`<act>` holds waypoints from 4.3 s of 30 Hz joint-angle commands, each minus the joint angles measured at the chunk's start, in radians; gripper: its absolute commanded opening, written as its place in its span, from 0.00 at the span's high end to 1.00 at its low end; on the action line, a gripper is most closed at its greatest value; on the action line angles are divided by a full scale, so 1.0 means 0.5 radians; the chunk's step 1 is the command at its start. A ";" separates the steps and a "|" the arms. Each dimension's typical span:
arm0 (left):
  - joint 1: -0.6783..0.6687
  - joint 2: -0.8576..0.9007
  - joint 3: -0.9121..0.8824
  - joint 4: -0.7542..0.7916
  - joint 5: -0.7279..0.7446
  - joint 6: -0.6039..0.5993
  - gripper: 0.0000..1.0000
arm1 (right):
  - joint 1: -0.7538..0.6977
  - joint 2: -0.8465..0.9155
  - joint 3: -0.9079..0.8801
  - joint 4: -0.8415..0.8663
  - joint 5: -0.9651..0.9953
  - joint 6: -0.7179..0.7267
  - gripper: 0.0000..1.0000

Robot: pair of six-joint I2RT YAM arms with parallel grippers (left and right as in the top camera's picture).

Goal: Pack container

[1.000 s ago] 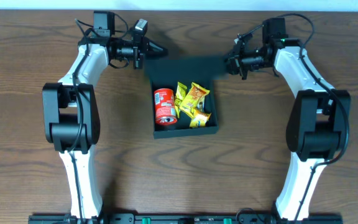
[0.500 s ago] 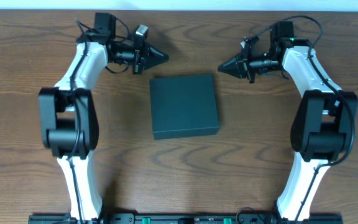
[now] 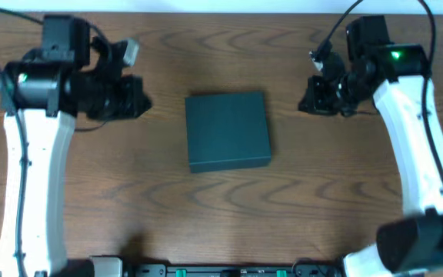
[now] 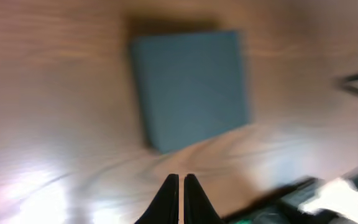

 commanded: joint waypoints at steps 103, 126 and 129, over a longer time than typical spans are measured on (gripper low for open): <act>-0.431 0.282 -2.015 3.320 -0.168 -1.830 0.94 | 0.050 0.140 -1.295 2.237 -0.330 1.396 0.98; 0.003 0.280 -1.742 3.352 0.432 -1.730 0.94 | -0.172 0.136 -1.289 2.385 -0.893 1.318 0.98; 0.108 0.280 -1.725 3.130 0.446 -1.566 0.94 | -0.230 0.136 -1.289 2.202 -0.863 1.138 0.98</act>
